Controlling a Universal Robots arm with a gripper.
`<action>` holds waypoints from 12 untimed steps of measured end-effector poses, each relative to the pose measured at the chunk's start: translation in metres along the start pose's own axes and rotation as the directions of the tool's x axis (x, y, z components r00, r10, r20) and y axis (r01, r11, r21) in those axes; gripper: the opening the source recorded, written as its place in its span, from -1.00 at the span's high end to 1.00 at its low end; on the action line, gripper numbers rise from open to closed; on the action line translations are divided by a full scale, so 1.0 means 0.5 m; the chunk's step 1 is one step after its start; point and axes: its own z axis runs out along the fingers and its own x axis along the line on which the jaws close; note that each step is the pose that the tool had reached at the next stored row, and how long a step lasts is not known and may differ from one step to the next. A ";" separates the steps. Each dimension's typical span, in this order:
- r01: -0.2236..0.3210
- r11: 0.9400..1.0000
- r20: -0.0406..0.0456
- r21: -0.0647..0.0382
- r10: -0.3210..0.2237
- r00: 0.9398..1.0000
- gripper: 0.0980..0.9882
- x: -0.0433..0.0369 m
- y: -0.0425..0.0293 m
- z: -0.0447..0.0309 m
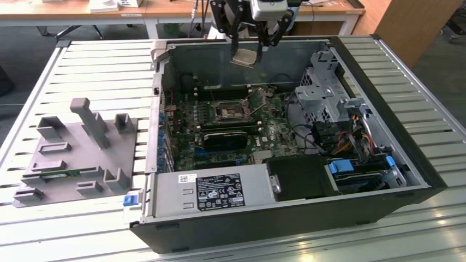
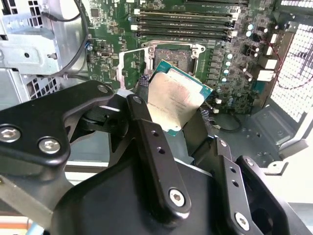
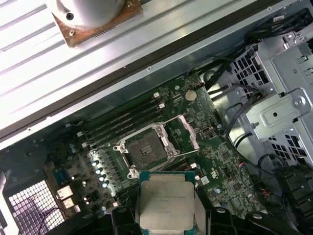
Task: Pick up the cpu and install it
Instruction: 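Place the cpu into insertion slot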
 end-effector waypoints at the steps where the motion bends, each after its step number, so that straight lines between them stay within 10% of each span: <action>1: -0.007 1.000 0.000 0.000 0.007 1.000 0.02 0.000 0.000 0.000; 12: -0.087 0.996 0.004 0.000 0.087 0.996 0.02 0.000 0.000 0.001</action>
